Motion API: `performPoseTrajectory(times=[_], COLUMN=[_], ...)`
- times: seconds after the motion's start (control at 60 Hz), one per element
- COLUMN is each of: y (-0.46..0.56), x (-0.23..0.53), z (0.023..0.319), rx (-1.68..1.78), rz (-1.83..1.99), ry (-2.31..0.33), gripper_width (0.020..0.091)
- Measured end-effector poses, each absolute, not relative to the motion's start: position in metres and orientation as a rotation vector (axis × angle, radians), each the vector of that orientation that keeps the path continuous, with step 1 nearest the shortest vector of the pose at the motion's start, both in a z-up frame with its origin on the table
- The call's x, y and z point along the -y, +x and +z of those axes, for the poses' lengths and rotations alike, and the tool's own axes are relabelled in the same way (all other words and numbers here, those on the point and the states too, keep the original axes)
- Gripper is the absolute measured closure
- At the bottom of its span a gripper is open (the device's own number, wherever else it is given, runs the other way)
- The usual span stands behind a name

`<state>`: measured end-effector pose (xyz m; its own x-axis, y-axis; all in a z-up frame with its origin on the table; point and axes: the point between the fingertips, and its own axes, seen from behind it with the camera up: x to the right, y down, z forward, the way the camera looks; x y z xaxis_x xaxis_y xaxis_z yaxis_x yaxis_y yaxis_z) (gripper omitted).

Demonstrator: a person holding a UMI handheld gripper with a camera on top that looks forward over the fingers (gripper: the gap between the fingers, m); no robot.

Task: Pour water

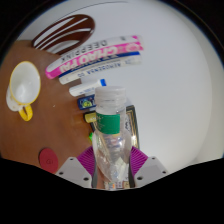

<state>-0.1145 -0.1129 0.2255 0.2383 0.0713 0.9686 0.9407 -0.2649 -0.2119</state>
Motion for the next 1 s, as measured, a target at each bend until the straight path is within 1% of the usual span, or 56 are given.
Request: performPoseTrajectory(times=[0.133,0.233,0.383,0.55,0.65,0.733,0.817,0.933,1.0], y=[-0.165,-0.183,-0.189,-0.19,-0.193,-0.194,-0.196,-0.177,-0.164], x=[0.116,0.117,0.117,0.117,0.118,0.12,0.124,0.125,0.13], z=[0.19,0.175,0.165,0.169,0.175,0.186,0.198,0.223,0.224], rx=[1.28,1.426,1.529,1.529,1.445,1.311,1.132,0.832,0.669], rz=[-1.352,-1.478,-1.566,-1.546,-1.429,-1.229,-0.961,-0.635,-0.46], ry=[-1.407,-1.274,-1.2,-1.201,-1.285,-1.416,-1.552,-1.691,-1.762], gripper_width=[0.0685,0.0683,0.0683,0.0682,0.0681,0.0679,0.0677,0.0678,0.0678])
